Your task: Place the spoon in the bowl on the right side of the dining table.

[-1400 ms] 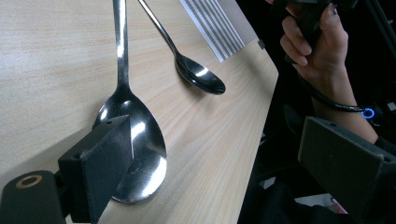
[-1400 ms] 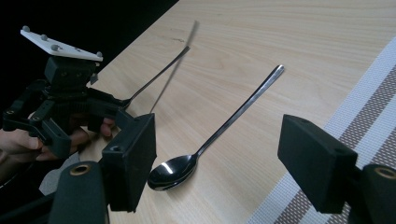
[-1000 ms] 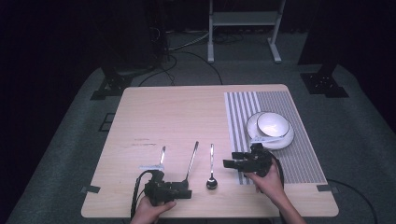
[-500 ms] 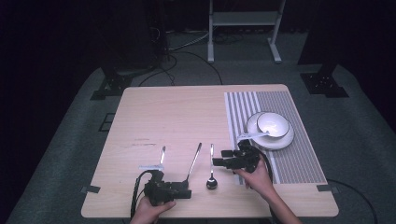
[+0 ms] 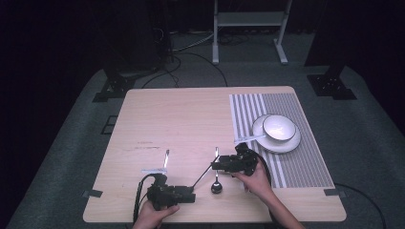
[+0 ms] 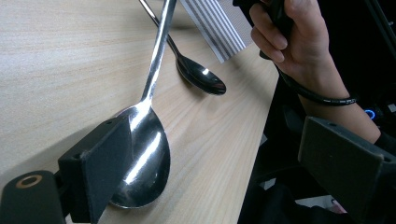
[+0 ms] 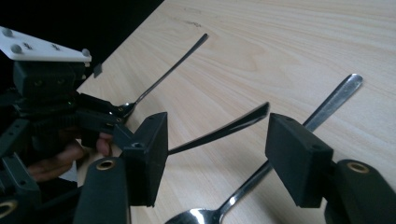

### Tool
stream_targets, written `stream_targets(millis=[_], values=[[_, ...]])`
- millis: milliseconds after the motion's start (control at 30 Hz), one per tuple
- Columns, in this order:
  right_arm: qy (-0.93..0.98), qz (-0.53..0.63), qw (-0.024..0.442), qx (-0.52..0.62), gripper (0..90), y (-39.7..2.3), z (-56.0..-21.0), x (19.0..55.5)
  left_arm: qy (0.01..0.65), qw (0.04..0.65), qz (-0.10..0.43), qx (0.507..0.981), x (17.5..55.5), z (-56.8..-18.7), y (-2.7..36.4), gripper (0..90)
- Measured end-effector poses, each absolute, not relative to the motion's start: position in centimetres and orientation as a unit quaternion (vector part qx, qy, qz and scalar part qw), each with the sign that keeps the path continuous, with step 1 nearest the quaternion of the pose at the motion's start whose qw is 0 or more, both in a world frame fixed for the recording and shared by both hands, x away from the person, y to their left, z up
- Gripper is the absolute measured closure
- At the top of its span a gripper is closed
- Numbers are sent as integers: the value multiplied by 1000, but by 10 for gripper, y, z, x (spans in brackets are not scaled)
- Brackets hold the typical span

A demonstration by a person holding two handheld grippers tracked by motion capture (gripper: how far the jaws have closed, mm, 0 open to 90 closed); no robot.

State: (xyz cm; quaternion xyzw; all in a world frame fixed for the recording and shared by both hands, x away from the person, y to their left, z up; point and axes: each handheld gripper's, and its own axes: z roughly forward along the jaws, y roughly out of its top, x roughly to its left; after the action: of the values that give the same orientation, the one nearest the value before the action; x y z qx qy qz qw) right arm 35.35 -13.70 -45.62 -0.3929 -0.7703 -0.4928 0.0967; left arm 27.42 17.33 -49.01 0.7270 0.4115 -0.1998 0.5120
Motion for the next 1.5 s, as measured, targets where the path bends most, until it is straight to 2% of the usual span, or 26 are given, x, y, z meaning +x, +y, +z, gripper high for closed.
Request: stream_targets(millis=[100, 167, 233, 433, 600, 667, 767, 967, 1200, 1333, 1500], values=[[-770, -491, 103, -395, 523, -136, -457, 355, 412, 513, -200, 726, 274, -490, 173, 87], [-767, -491, 105, -400, 532, -136, -458, 357, 411, 512, -201, 727, 274, -490, 174, 87], [-761, -495, 115, -404, 592, -136, -459, 360, 410, 514, -204, 725, 274, -491, 174, 87], [-743, -502, 134, -421, 636, -136, -464, 368, 410, 515, -203, 725, 275, -491, 175, 87], [-741, -500, 147, -422, 746, -134, -465, 369, 411, 516, -204, 723, 275, -491, 176, 87], [-739, -502, 153, -423, 746, -133, -467, 370, 412, 516, -203, 723, 274, -491, 176, 87], [-735, -503, 159, -425, 675, -134, -469, 370, 413, 516, -203, 722, 274, -491, 176, 87], [-727, -510, 171, -427, 601, -139, -470, 368, 414, 516, -203, 722, 274, -491, 176, 87], [-728, -509, 176, -423, 549, -141, -469, 363, 412, 516, -203, 723, 274, -491, 176, 87], [-729, -506, 176, -426, 605, -143, -469, 362, 413, 516, -204, 722, 274, -491, 176, 87], [-727, -506, 174, -429, 733, -142, -468, 364, 413, 516, -205, 722, 274, -491, 175, 87]])
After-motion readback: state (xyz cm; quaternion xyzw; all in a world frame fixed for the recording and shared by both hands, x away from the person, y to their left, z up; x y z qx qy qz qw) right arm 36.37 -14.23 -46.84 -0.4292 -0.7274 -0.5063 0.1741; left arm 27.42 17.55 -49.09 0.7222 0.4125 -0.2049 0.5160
